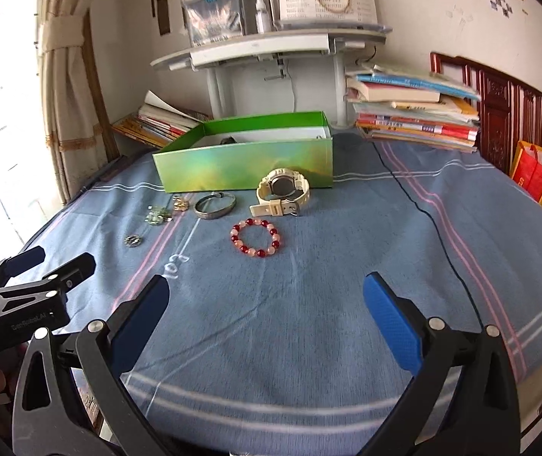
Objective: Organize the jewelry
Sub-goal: 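Move the right tool to the red bead bracelet while the left tool approaches the stone-set ring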
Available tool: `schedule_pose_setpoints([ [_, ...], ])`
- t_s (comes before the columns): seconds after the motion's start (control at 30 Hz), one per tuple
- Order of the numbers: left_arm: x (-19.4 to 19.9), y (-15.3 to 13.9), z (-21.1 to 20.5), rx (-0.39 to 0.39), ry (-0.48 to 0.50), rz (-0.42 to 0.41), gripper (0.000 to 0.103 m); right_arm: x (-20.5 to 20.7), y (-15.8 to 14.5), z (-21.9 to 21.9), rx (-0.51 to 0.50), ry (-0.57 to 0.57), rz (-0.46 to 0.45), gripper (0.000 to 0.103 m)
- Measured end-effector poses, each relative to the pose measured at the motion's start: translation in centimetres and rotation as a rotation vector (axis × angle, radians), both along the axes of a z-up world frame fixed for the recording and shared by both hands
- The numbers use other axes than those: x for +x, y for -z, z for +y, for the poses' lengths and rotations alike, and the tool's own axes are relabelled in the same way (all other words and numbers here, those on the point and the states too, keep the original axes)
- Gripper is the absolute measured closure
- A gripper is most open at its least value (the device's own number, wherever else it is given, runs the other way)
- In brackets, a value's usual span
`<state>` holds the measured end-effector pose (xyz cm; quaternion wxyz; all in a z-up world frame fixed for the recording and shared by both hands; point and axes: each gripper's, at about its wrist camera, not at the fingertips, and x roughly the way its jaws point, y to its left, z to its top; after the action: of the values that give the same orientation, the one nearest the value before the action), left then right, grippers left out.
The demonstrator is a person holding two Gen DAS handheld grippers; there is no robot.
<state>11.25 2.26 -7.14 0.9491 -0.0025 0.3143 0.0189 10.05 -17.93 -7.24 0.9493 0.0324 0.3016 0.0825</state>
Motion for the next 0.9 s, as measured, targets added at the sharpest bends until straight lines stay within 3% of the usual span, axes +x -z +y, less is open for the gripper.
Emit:
schedule_pose_setpoints([
  [0.2,4.6,0.8,0.5,-0.004,-0.013,0.061,0.006,5.1,1.3,1.0,-0.049,-0.001,0.091,0.003],
  [0.3,6.6,1.5,0.7,-0.01,-0.008,0.107,0.019,7.1,1.7,1.5,-0.055,-0.01,0.11,0.004],
  [0.4,8.6,2.3,1.0,-0.028,-0.006,0.154,0.029,8.9,2.2,2.0,-0.076,-0.021,0.139,0.012],
  [0.57,10.9,4.1,1.1,-0.03,0.014,0.237,0.035,11.2,3.5,2.8,-0.116,-0.047,0.203,0.023],
  [0.63,11.2,4.4,1.0,-0.022,0.021,0.243,0.038,12.2,4.2,2.9,-0.104,-0.067,0.258,0.032],
  [0.77,11.3,4.6,0.8,-0.011,0.03,0.246,0.039,12.5,4.4,3.6,-0.15,-0.075,0.267,0.034],
  [0.83,11.2,4.6,0.8,-0.014,0.025,0.235,0.054,12.1,4.3,3.8,-0.156,-0.089,0.249,0.061],
  [0.87,11.2,4.6,0.9,-0.017,0.023,0.232,0.059,12.0,4.3,3.8,-0.151,-0.09,0.24,0.07],
  [0.9,11.1,4.6,1.1,-0.024,0.021,0.226,0.072,11.9,4.3,3.7,-0.148,-0.088,0.237,0.083],
])
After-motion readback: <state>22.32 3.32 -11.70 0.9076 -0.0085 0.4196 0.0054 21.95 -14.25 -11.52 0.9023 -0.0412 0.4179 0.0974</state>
